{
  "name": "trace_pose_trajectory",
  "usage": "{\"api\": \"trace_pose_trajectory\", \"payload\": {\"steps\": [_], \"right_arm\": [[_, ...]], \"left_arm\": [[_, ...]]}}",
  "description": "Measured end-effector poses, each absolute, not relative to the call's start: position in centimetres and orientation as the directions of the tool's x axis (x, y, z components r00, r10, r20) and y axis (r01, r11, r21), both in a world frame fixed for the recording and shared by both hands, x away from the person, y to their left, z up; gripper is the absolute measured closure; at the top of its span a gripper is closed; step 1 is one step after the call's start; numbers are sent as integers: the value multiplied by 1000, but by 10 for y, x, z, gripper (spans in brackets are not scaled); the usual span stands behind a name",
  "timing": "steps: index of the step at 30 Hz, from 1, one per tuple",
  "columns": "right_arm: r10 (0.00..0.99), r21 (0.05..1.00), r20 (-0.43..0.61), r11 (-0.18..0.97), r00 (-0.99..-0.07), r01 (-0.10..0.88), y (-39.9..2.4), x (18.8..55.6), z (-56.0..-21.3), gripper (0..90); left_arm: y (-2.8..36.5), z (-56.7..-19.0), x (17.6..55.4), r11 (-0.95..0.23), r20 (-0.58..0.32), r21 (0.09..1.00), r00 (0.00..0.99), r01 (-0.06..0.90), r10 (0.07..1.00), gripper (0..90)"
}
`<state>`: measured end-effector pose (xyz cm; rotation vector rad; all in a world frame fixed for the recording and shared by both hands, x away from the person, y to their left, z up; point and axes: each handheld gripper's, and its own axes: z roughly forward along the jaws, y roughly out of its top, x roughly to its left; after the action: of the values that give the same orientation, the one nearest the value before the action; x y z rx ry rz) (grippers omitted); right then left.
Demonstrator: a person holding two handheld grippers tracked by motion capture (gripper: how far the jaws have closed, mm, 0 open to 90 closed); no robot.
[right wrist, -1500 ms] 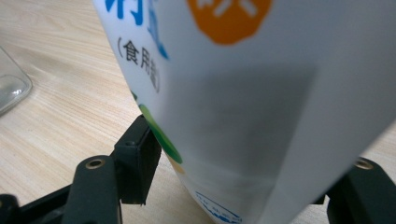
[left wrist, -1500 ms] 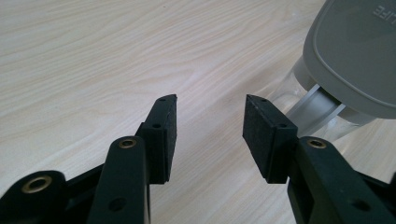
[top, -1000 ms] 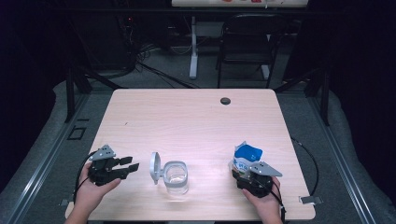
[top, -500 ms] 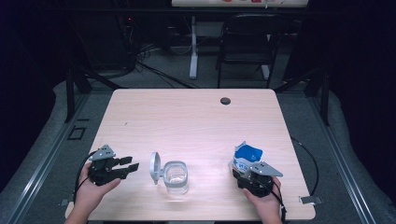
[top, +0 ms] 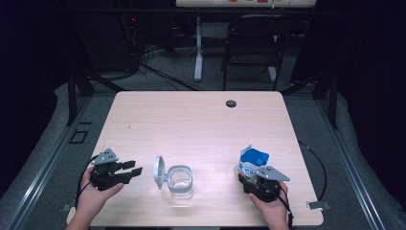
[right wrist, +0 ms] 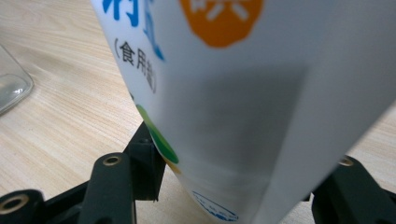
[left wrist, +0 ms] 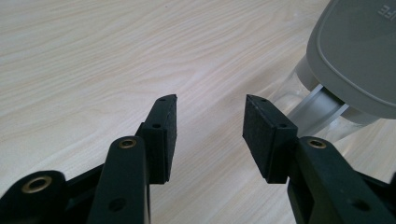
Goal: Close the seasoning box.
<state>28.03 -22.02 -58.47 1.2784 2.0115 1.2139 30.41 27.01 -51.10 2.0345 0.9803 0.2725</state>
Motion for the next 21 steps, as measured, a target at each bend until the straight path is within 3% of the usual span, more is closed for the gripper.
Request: {"api": "trace_pose_trajectory", "payload": {"steps": [21], "right_arm": [[881,863,88,165,-464,477,-218,282,-585,426]], "left_arm": [[270,-513,305,-341,-155,763,668,549,728,554]]}}
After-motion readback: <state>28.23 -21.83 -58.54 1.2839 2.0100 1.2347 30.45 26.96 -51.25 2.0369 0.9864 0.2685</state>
